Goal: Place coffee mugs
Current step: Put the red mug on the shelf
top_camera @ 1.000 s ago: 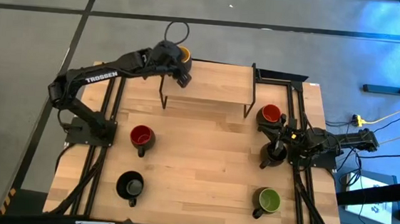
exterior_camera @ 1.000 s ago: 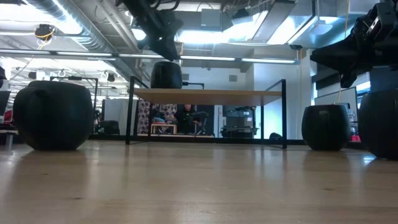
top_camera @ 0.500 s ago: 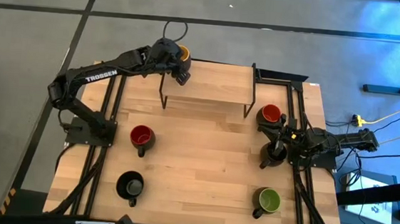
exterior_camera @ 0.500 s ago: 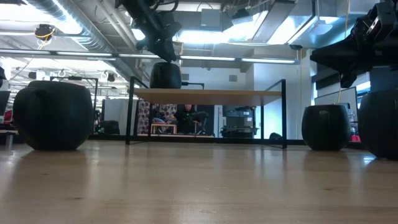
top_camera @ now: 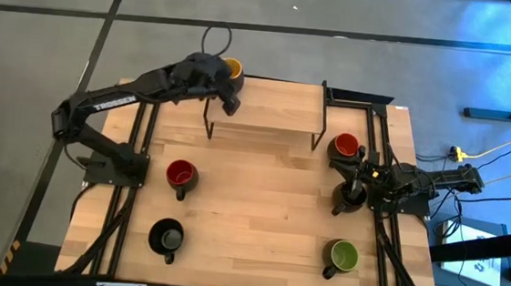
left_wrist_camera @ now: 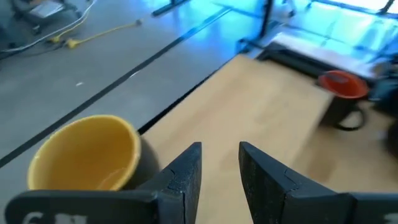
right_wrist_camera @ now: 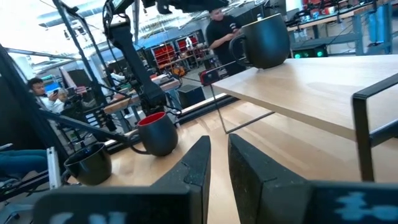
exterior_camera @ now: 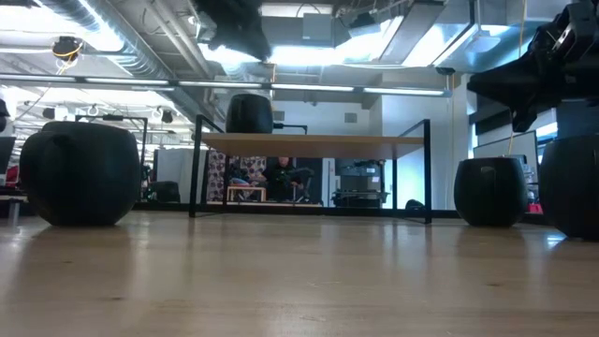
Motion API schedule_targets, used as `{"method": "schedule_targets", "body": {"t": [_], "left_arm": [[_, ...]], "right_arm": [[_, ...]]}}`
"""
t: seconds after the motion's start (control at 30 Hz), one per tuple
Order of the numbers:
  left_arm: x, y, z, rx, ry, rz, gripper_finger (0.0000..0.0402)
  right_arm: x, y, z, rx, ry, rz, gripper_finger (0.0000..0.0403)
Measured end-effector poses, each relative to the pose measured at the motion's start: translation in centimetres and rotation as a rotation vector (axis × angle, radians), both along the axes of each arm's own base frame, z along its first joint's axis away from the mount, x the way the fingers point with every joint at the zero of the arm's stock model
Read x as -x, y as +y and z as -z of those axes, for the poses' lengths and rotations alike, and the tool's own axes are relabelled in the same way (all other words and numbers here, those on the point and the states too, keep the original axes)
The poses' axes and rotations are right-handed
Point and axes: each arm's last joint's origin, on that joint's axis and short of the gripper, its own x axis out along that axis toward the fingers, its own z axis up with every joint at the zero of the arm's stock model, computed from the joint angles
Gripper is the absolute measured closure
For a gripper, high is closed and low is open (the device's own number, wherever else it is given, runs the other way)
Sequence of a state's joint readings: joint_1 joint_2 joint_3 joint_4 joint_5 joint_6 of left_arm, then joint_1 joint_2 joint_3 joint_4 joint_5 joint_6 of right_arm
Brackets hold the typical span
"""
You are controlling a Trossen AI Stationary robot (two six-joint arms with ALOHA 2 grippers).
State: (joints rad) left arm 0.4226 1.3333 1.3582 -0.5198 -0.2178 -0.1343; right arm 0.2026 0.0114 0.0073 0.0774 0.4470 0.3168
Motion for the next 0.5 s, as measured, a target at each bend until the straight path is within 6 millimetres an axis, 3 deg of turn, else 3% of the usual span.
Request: {"method": "schedule_targets", "body": {"t": [0.17, 0.5], "left_arm": [[1.3, -3.0, -1.0, 0.036, -0.002, 0.067, 0.0301], [2.3, -7.5, 0.8, 0.151, 0.236, 0.189, 0.0301]], "right_arm": [[0.0, 0.1, -0.3, 0.0, -0.014, -0.041, 0.0359], [-1.2, 0.4, -3.2, 0.024, 0.06, -0.065, 0.0359]]}}
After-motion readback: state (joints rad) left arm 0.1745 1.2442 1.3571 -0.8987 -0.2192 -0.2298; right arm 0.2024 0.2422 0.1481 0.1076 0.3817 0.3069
